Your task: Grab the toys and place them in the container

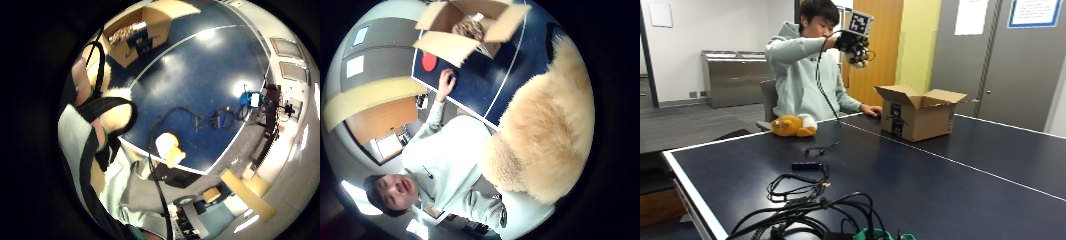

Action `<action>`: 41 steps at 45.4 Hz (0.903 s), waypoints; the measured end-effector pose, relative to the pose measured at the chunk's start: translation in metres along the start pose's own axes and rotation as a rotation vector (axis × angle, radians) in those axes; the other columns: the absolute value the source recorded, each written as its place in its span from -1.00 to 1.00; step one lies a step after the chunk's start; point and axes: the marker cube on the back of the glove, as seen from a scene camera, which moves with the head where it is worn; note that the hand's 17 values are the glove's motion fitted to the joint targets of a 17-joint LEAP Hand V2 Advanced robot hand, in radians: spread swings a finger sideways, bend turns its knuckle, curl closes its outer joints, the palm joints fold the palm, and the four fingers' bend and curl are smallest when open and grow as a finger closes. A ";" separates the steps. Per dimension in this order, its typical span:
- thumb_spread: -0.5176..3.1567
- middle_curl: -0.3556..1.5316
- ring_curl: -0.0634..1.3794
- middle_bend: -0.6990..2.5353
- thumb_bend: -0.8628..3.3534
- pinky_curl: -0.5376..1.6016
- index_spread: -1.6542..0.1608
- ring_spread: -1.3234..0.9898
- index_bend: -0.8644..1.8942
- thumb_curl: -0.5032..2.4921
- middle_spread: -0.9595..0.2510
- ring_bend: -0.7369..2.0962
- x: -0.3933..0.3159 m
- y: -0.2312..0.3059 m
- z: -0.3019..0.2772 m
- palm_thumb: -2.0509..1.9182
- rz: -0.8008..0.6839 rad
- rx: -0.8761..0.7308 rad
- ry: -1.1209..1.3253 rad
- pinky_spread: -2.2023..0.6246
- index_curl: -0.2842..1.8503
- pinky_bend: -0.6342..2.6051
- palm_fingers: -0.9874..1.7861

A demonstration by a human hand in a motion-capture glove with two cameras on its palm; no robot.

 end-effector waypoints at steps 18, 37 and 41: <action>-0.46 0.07 -0.04 -0.24 -0.57 -0.05 0.48 -0.22 0.06 -0.05 0.18 0.17 -0.051 -0.128 -0.088 0.34 0.139 0.558 -0.111 0.25 0.21 0.03 0.31; -0.17 -0.16 -0.40 -0.52 -0.62 -0.07 0.48 0.11 -0.32 -0.26 0.57 -0.38 -0.014 -0.150 -0.062 0.07 0.315 0.424 -0.188 0.54 -0.10 0.09 -0.52; -0.15 -0.20 -0.42 -0.52 -0.61 -0.09 0.49 0.14 -0.30 -0.29 0.60 -0.37 -0.006 -0.128 -0.071 0.05 0.334 0.449 -0.179 0.56 -0.15 0.08 -0.50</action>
